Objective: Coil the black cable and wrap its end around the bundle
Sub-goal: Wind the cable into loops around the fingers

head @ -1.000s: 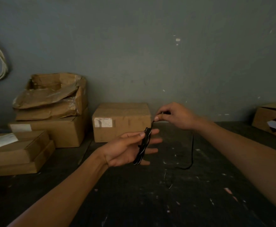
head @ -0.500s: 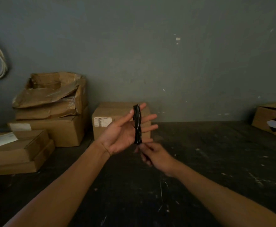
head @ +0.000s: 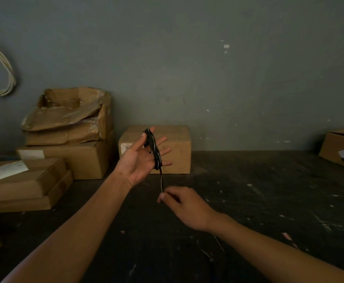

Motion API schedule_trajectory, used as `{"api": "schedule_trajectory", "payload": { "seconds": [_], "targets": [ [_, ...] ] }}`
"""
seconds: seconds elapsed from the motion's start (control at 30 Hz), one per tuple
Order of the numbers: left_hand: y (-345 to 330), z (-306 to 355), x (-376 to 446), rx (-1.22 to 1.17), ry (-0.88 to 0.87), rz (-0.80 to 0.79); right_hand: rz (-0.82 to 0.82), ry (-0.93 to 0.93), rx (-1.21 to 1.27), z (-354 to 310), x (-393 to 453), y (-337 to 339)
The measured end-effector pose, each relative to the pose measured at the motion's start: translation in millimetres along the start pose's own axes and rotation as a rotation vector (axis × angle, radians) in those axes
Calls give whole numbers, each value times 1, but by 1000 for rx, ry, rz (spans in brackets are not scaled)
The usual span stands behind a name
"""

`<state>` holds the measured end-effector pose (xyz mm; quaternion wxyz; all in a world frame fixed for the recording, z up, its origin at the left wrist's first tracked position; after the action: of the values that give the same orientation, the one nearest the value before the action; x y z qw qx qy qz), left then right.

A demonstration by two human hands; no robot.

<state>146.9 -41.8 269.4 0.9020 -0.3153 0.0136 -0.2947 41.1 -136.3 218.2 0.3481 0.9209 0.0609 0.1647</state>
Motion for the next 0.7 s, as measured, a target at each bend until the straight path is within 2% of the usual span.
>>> {"api": "schedule_trajectory", "payload": {
  "seconds": [0.23, 0.5, 0.7],
  "targets": [
    [19, -12, -8, 227, 43, 88, -52, 45, -278, -34, 9, 36],
    [1, -45, -30, 407, 337, -118, -28, 70, -548, -53, 34, 97],
    [-8, -56, -41, 442, 454, -255, 94, 108, -613, -57, 49, 138]
  ]
}}
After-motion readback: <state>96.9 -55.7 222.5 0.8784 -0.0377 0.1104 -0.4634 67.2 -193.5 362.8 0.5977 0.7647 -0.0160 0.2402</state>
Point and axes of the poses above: each hand's wrist, its own x-axis towards the middle knuckle, its own y-axis out of the back of the hand, z = x × y, the point moved 6 cm from there along x, towards the middle knuckle, and after that the axes turned 2 degrees about z, right-handed, at the moved point
